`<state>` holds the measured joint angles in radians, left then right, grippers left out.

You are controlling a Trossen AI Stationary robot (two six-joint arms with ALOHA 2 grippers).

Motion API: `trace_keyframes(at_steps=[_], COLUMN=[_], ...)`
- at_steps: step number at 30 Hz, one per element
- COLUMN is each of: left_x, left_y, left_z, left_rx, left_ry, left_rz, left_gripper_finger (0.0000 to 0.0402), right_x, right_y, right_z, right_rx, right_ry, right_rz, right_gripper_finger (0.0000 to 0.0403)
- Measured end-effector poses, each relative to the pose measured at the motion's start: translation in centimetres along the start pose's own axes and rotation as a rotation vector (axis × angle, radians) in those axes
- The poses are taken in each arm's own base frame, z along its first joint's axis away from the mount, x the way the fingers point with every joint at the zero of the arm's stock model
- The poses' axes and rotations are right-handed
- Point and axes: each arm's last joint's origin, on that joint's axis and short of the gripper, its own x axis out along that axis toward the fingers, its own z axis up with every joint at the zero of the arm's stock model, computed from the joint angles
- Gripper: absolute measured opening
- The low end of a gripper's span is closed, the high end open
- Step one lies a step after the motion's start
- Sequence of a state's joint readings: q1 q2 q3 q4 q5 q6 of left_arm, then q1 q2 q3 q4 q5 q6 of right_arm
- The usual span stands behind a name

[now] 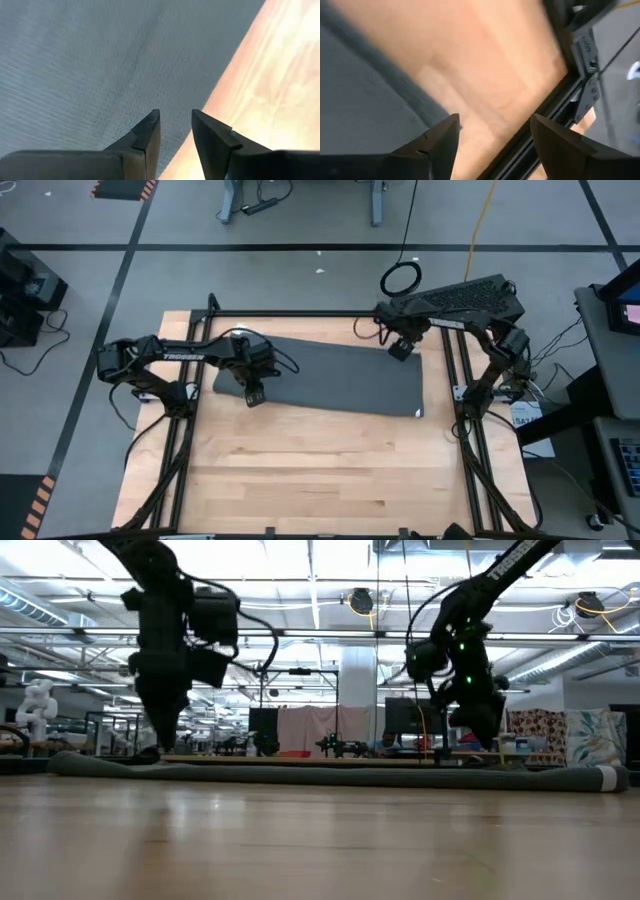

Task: Roll towel into tight, uniform cylinder
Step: Roll the towel

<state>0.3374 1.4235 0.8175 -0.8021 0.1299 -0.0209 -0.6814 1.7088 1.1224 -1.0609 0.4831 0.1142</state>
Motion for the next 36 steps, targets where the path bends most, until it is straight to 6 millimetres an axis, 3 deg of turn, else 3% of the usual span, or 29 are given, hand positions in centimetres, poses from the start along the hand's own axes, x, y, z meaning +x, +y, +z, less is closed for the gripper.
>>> trace_keyframes(at_steps=[6, 13, 19, 23, 26, 30, 36], left_x=[-2.4, -3.6, -2.3, -1.6, -1.6, -1.5, -1.4], left_y=[-0.5, -1.1, -1.2, -1.1, -1.2, -1.5, -1.9], left_z=[1.4, 1.5, 1.0, 0.7, 0.7, 0.7, 0.7], left_rx=[-0.048, -0.116, -0.078, -0.110, -0.148, -0.213, -0.383], left_ry=[-0.020, -0.045, -0.059, -0.051, -0.056, -0.054, -0.066], left_rz=[-0.042, -0.188, -0.214, -0.209, -0.202, -0.165, -0.056], left_gripper_finger=[0.0116, 0.0116, 0.0116, 0.0110, 0.0090, 0.0051, 0.0006], right_x=[-4.1, -7.2, -6.2, -5.3, -5.6, -6.1, -4.8], right_y=[-1.1, 0.5, 3.4, 5.1, 6.3, 7.9, 9.6], right_z=[-2.0, -7.4, -11.5, -13.0, -13.3, -12.9, -12.1], right_rx=[0.080, 0.119, 0.184, 0.274, 0.250, 0.232, 0.265], right_ry=[-0.119, -0.248, -0.330, -0.276, -0.279, -0.309, -0.216], right_rz=[0.251, 0.562, 0.764, 0.847, 0.879, 0.913, 0.847], right_gripper_finger=[0.0235, 0.0224, 0.0144, 0.0067, 0.0015, 0.0011, 0.0002])
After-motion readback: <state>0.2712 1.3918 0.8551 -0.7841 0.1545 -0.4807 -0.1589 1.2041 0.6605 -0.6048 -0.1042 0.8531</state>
